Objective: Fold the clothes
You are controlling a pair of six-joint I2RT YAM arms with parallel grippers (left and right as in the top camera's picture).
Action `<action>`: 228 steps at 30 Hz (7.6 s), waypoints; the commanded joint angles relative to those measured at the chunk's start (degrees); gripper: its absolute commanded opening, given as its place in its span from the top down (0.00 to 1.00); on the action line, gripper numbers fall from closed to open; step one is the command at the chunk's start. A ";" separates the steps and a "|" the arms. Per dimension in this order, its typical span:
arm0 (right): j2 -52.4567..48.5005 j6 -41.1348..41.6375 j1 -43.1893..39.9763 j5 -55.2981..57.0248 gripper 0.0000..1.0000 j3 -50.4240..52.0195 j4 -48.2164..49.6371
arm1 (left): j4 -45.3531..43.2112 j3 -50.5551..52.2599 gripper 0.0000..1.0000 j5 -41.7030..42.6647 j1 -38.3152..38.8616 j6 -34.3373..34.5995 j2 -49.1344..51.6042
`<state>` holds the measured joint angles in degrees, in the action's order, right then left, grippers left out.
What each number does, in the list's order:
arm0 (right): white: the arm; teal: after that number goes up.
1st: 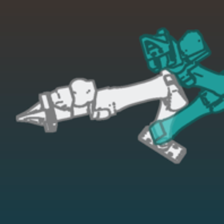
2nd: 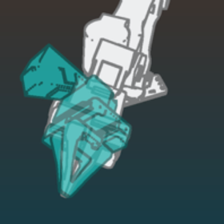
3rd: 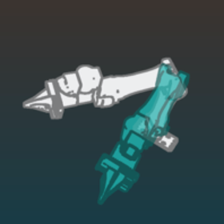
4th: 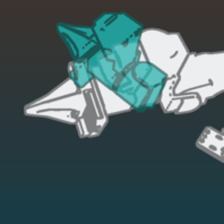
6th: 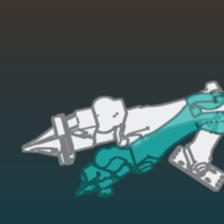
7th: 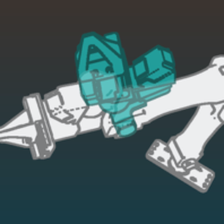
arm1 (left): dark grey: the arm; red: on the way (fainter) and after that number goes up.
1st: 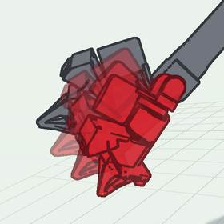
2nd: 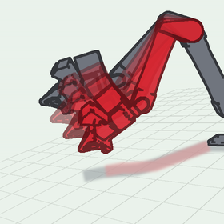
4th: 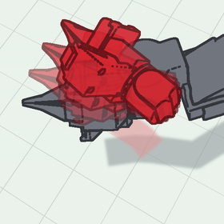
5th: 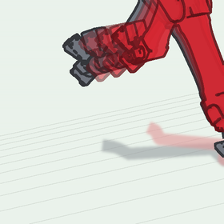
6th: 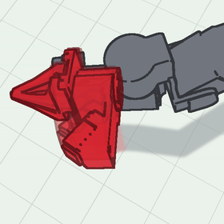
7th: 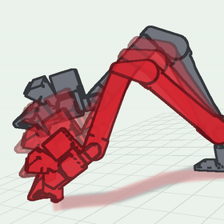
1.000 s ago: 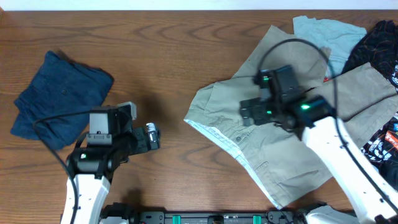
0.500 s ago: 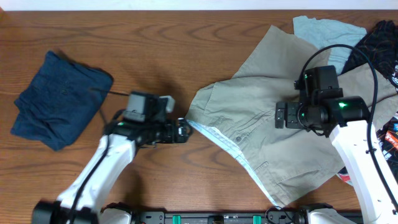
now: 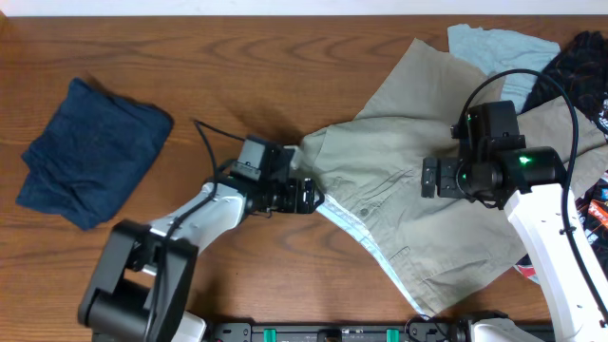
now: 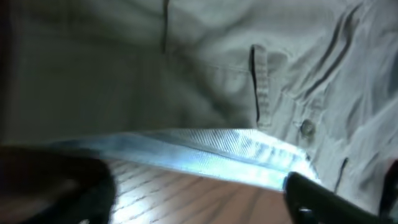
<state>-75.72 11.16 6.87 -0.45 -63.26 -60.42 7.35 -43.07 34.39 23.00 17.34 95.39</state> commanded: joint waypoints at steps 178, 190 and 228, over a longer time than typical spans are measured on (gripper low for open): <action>-0.83 12.28 -5.73 0.90 0.24 18.62 18.64 | 46.18 4.81 0.94 -44.70 -8.20 24.52 -29.49; -1.55 12.33 -5.68 -1.92 0.31 25.16 21.07 | 46.16 4.81 0.94 -44.50 -8.20 24.48 -29.49; -2.05 9.68 -7.63 1.14 0.71 16.94 29.59 | 47.32 4.81 0.94 -44.11 -8.20 24.48 -29.49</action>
<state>-76.93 21.67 -0.10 -2.02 -46.02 -28.84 54.19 -37.87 -8.12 14.90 41.95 66.22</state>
